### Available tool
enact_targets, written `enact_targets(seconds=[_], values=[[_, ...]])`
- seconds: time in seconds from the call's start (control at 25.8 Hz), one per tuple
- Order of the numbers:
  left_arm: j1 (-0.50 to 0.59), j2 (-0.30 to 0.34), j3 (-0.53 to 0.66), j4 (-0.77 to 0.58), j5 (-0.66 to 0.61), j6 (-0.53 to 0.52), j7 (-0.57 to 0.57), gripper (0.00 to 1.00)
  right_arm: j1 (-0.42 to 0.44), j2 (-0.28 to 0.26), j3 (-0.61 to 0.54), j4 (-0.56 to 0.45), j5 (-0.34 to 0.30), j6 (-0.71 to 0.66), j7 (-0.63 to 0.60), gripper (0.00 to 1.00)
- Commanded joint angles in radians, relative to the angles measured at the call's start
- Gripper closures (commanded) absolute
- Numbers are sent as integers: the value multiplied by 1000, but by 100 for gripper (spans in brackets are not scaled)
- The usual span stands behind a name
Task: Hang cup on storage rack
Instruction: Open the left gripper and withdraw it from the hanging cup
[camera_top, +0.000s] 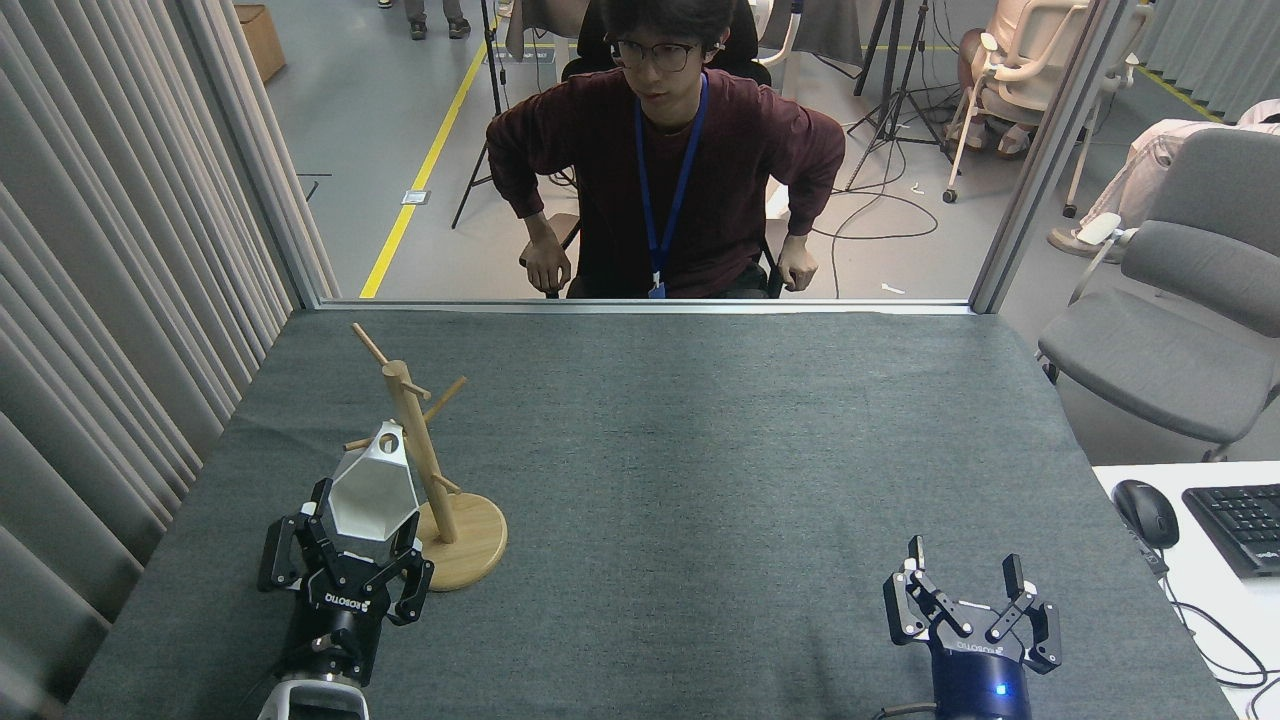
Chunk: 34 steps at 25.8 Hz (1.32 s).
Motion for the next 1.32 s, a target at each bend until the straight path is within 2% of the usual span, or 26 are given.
enact_targets(seconds=[0.0,0.12,0.19,0.27,0.35,0.47,0.58,0.66,0.81,0.93,1.01,1.09,1.2,1.28], values=[[8,8,15,-9,11,-2,0,1,-3,1,0,0,-3,0,-1,2],[10,58,102,-42,59,-38,0,1,-3,-2,0,0,-3,0,-1,2],[10,91,153,-87,157,-121,-3,1,-1,-6,2,0,0,-4,-1,2],[14,120,202,-147,333,-248,-17,1,1,-7,2,0,2,-16,-1,2],[43,127,251,-225,555,-425,-49,1,2,-15,2,0,5,-19,-1,2],[100,126,260,-309,861,-627,-171,1,2,-19,2,0,5,-19,-1,2],[188,129,251,-377,1097,-743,-256,1,2,-21,2,0,5,-19,-1,2],[232,129,211,-375,1168,-790,-287,1,4,-21,2,0,5,-21,-1,2],[252,115,73,-365,1142,-758,-319,1,14,-18,2,-4,9,-41,1,2],[230,46,-5,-294,948,-606,-307,1,31,-21,2,-9,52,-55,1,2],[204,8,-11,-263,861,-565,-304,1,51,-21,2,-24,81,-58,-1,2],[201,-24,-13,-260,823,-549,-309,1,80,-21,3,-61,84,-67,-1,1],[201,-24,-11,-257,687,-433,-306,1,105,-26,3,-104,84,-72,-6,1],[211,-21,-8,-251,677,-402,-306,1,109,-45,3,-115,84,-78,-7,1]])
